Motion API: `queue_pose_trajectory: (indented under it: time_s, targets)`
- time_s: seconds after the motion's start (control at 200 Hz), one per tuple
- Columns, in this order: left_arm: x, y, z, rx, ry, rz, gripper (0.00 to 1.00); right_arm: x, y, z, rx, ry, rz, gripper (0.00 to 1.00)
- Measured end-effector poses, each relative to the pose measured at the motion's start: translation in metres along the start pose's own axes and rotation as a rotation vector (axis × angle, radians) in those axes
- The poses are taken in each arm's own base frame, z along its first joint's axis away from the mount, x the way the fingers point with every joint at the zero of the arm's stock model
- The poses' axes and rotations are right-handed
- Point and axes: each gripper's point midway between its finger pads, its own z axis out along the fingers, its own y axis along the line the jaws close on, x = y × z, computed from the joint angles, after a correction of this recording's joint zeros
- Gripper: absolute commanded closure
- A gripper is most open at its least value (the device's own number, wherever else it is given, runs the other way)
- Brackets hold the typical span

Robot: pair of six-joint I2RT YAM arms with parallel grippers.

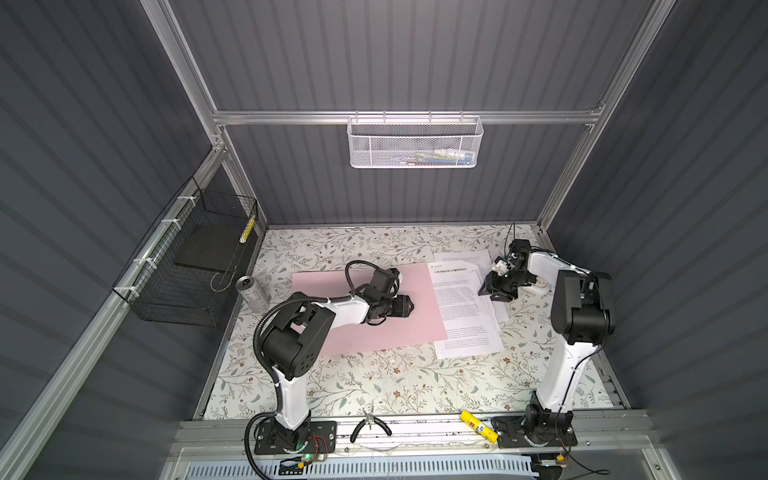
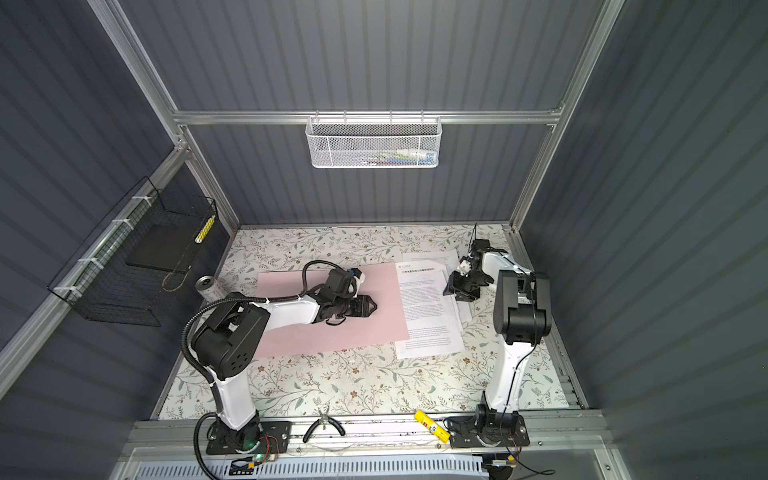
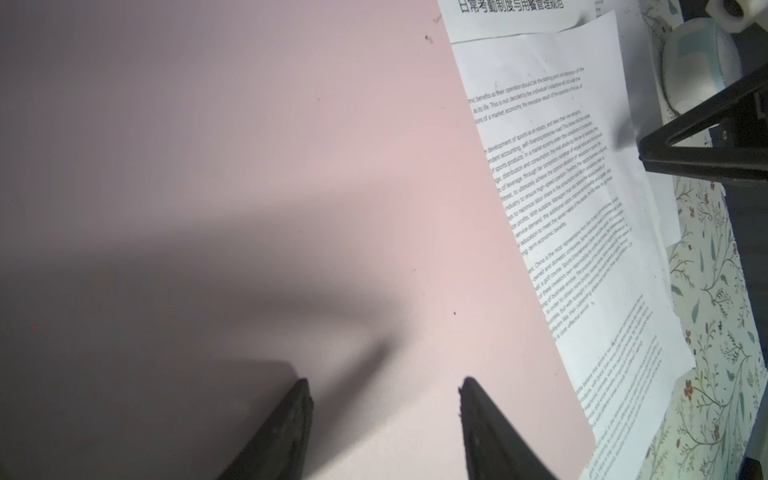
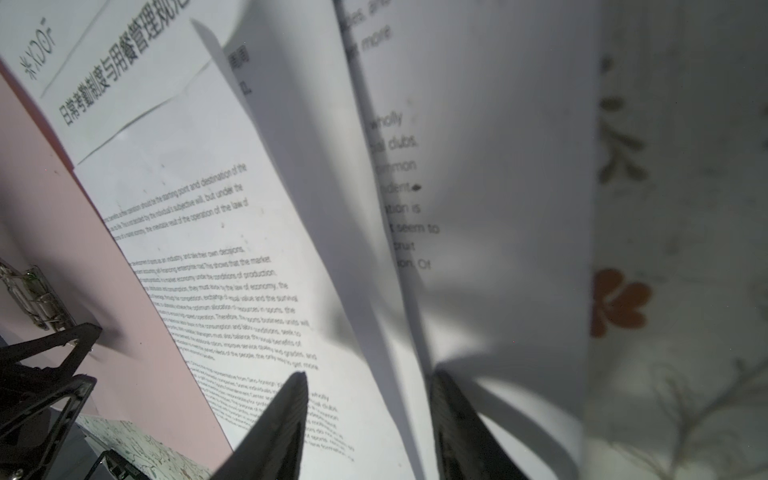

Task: Put the files into the folder

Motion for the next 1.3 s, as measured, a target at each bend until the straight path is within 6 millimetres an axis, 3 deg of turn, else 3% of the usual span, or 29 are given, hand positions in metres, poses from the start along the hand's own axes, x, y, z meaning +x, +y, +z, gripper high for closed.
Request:
queue_pose_trajectory:
  time_s: [0.355, 0.495, 0.625, 0.741, 0.871, 1.051, 1.301]
  targets:
    - [0.000, 0.000, 0.000, 0.003, -0.005, 0.001, 0.42, 0.004, -0.004, -0.001, 0.026, 0.012, 0.014, 0.50]
    - [0.000, 0.000, 0.000, 0.002, -0.005, 0.001, 0.42, 0.011, -0.006, -0.009, 0.047, -0.011, 0.026, 0.55]
    - [0.000, 0.000, 0.000, 0.003, -0.007, 0.001, 0.42, 0.015, 0.007, -0.029, 0.008, -0.093, 0.018, 0.59]
    - [0.000, 0.000, 0.001, 0.004, -0.008, 0.002, 0.42, 0.007, 0.025, -0.039, -0.057, -0.155, -0.007, 0.59]
    - [0.000, 0.000, 0.001, 0.004, -0.008, 0.002, 0.42, 0.002, 0.031, -0.026, -0.087, -0.146, -0.021, 0.59]
    - [0.000, 0.000, 0.001, 0.003, -0.008, 0.002, 0.42, 0.006, 0.023, -0.002, -0.080, -0.089, 0.001, 0.59]
    - [0.000, 0.000, 0.001, 0.003, -0.008, 0.002, 0.43, -0.001, 0.017, -0.003, -0.043, -0.106, -0.003, 0.59]
